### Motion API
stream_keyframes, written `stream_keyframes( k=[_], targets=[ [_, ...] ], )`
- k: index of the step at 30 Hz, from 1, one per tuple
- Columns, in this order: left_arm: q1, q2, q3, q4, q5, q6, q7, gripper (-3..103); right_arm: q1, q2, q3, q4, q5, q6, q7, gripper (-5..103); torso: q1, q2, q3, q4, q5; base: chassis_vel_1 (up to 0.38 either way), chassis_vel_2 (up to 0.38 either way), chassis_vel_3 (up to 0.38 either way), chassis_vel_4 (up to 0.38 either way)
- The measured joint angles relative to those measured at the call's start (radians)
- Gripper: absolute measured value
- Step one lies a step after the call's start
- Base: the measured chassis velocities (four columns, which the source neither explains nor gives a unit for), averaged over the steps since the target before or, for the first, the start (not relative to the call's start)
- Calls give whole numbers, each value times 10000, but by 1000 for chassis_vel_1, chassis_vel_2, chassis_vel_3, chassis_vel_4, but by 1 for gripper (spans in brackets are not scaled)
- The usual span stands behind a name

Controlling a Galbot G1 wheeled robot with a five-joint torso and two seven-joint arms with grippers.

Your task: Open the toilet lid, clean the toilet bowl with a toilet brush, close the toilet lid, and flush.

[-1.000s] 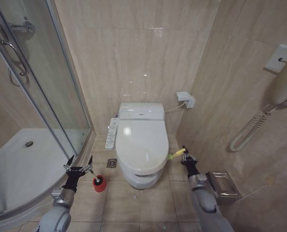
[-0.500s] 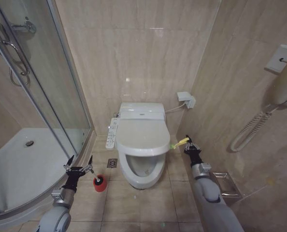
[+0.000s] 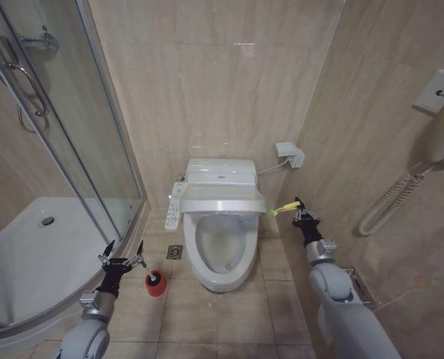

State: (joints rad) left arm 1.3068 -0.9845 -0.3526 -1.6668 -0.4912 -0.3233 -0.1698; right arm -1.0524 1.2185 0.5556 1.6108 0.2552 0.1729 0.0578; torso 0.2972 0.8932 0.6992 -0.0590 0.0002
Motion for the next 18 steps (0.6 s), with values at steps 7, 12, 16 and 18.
stream_keyframes(
  k=[7,12,16,18],
  targets=[
    [0,0,0,0,0,0,0,100,373,-444,-227,-155,387,-241,139,1,0,0,0,-2,-3,0,0,0,0],
    [0,0,1,0,0,0,0,100,999,-535,-527,-732,422,-264,171,1,0,1,0,-4,-3,0,0,0,0],
    [0,0,0,0,0,0,0,100,2238,-550,-1023,-1820,443,-224,205,1,0,1,0,-4,-4,0,0,0,0],
    [0,0,0,0,0,0,0,100,2402,-549,-1079,-1958,448,-211,206,1,0,1,0,-5,-4,0,0,0,0]
  ],
)
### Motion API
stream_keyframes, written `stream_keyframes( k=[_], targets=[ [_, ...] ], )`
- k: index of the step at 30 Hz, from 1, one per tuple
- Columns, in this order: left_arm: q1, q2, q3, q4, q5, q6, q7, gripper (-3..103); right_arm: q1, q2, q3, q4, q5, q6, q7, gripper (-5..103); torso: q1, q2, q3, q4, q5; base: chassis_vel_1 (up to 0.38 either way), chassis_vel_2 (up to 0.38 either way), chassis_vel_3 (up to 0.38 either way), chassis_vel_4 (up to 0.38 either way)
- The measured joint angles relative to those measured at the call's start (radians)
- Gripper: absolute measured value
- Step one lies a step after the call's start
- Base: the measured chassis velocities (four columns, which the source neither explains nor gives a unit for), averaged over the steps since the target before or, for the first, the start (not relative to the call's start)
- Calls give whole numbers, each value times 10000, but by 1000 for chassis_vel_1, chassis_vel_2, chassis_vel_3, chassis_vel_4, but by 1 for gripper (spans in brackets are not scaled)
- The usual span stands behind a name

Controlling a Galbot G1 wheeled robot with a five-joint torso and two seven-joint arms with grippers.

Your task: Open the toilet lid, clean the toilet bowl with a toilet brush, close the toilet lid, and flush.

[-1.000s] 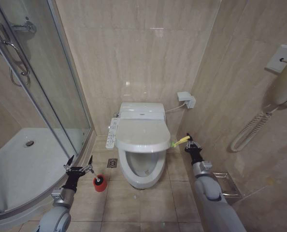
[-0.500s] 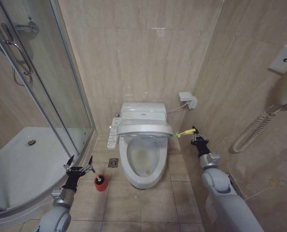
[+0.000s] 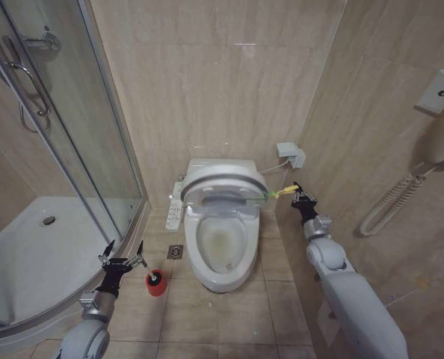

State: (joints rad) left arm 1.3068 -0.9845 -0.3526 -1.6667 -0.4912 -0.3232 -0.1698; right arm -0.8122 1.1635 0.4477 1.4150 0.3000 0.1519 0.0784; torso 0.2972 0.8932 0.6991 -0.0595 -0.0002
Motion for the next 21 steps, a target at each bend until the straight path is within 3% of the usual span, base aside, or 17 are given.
stream_keyframes(
  k=[21],
  targets=[
    [0,0,0,0,0,0,0,100,3236,579,-1350,-3445,-242,442,14,1,0,0,0,-6,-1,0,0,0,0]
  ],
)
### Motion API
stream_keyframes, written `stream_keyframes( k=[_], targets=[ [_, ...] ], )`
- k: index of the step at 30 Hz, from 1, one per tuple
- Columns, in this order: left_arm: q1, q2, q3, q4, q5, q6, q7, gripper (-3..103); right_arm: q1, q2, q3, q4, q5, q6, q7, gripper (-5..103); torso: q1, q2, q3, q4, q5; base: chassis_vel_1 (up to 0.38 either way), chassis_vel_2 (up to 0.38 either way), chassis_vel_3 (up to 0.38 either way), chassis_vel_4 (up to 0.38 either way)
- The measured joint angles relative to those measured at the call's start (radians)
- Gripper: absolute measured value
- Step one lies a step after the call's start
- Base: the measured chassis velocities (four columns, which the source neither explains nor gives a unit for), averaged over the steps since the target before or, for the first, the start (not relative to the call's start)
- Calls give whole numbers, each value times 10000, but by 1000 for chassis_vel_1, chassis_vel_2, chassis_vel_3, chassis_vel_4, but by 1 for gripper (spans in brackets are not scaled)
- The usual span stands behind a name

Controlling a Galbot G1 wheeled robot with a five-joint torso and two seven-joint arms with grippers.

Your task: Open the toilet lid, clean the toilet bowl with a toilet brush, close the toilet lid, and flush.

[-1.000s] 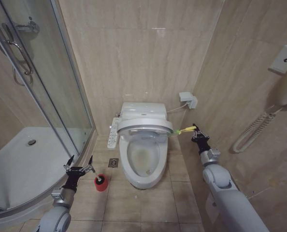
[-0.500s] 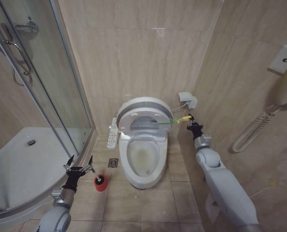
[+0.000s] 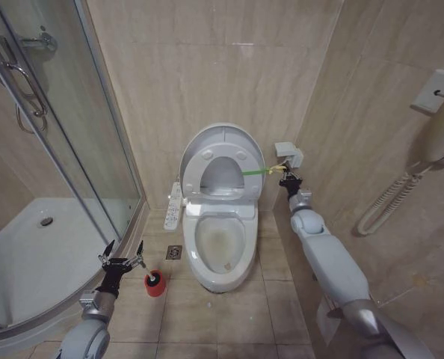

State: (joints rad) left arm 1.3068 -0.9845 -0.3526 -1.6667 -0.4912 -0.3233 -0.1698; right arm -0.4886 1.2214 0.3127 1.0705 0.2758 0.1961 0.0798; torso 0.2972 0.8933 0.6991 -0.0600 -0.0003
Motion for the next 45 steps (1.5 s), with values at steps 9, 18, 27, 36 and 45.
stream_keyframes(
  k=[9,18,27,36,45],
  targets=[
    [0,0,0,0,0,0,0,100,1657,518,-154,-2148,-489,453,-126,1,1,-1,1,2,0,0,0,0,0],
    [0,0,1,0,0,0,0,100,2668,818,-352,-3184,-769,648,-210,1,2,-2,2,1,3,0,0,0,0],
    [0,0,1,0,0,0,0,100,3278,1196,-591,-4295,-1168,1012,-190,1,1,-2,1,6,3,0,0,0,0],
    [0,0,1,0,0,0,0,100,3549,1300,-668,-4662,-1336,1106,-163,1,1,-2,1,4,3,0,0,0,0],
    [0,0,1,0,0,0,0,100,2956,605,-1033,-3464,-854,797,-9,1,0,-1,0,5,5,0,0,0,0]
  ],
)
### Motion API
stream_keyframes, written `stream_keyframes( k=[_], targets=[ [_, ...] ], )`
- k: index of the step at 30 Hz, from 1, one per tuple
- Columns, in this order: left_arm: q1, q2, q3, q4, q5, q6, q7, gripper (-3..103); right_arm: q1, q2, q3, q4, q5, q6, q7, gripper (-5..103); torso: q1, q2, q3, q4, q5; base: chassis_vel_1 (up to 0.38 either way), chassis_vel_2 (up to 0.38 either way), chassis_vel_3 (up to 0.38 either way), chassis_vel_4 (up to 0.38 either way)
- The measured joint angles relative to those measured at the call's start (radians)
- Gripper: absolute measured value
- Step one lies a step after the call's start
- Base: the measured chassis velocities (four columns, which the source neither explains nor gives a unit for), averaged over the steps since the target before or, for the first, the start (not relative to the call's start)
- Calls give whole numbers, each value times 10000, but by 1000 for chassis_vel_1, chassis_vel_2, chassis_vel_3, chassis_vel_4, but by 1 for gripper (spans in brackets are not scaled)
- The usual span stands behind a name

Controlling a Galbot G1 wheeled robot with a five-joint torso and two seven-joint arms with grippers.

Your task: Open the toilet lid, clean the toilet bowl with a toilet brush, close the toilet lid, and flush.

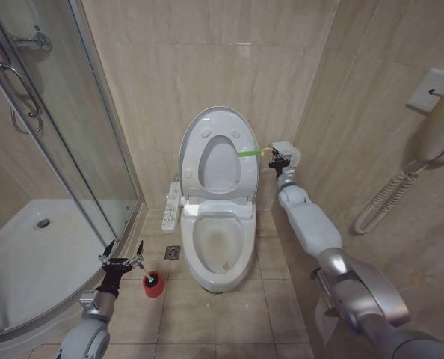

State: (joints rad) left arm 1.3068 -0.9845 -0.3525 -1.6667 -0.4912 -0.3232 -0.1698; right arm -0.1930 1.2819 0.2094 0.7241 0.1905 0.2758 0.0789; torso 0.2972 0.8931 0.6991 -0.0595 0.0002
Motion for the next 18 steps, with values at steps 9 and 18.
stream_keyframes(
  k=[9,18],
  targets=[
    [0,0,0,0,0,0,0,100,-404,-338,-231,825,382,-306,116,16,0,0,0,-2,-1,0,0,0,0],
    [1,0,0,0,0,0,0,100,-687,-304,-354,1204,410,-371,174,43,0,0,0,0,-2,0,0,0,0]
  ],
)
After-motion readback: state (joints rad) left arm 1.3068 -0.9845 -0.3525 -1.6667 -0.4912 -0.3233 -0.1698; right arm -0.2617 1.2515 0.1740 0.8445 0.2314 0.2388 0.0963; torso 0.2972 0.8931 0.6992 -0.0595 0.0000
